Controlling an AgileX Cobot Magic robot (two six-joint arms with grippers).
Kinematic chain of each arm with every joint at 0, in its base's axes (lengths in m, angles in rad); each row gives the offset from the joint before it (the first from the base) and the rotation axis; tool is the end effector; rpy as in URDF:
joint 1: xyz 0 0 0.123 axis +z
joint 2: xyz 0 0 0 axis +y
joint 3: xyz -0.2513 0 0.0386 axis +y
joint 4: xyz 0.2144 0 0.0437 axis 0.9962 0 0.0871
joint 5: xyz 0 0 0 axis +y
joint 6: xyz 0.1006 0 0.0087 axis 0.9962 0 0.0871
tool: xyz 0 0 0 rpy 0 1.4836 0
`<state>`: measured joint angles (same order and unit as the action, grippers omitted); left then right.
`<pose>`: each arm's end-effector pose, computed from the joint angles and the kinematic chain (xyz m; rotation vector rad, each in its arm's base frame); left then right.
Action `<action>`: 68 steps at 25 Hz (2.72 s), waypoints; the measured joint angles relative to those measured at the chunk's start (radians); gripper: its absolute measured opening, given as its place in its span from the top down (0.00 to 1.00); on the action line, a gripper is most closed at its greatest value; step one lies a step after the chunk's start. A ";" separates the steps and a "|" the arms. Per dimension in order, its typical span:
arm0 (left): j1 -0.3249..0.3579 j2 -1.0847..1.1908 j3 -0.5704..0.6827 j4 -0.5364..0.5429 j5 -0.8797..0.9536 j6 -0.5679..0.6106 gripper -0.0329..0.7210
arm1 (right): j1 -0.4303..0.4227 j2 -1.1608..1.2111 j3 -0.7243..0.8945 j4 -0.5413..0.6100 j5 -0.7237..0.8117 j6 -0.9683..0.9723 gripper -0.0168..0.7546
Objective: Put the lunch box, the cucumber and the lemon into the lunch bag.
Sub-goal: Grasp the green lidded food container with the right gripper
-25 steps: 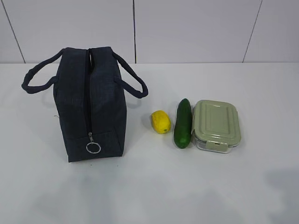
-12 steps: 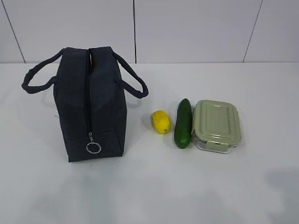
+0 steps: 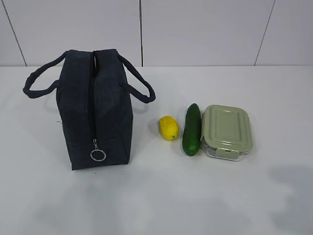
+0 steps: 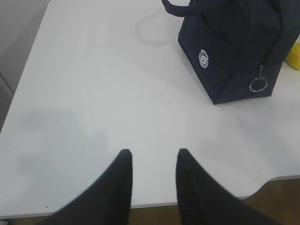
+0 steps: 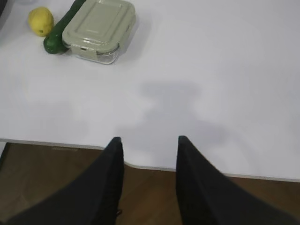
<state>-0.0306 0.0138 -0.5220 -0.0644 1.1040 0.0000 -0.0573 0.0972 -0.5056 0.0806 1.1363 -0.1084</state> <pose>0.0032 -0.0059 0.2585 0.0368 2.0787 -0.0962 0.0142 0.0066 0.2509 -0.0595 2.2075 0.0075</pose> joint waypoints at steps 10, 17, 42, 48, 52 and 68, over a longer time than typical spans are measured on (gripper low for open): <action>0.000 0.000 0.000 0.000 0.000 0.000 0.66 | 0.000 0.402 -0.019 0.129 -0.111 0.008 0.59; 0.000 0.000 0.000 0.000 0.000 0.000 0.66 | 0.000 0.652 -0.122 0.150 -0.142 0.006 0.59; 0.000 0.000 0.000 0.000 0.000 0.000 0.66 | -0.234 1.387 -0.378 1.000 0.043 -0.761 0.59; 0.000 0.000 0.000 0.000 0.000 0.000 0.66 | -0.327 1.471 -0.380 1.034 0.042 -0.816 0.59; 0.000 0.000 0.000 0.000 0.000 0.000 0.66 | -0.333 1.501 -0.380 1.036 0.042 -0.820 0.59; 0.000 0.000 0.000 0.000 0.000 0.000 0.65 | -0.333 1.505 -0.384 1.055 0.036 -0.824 0.58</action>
<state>-0.0306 0.0138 -0.5220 -0.0644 1.1040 0.0000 -0.3900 1.6024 -0.8898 1.1354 1.1728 -0.9329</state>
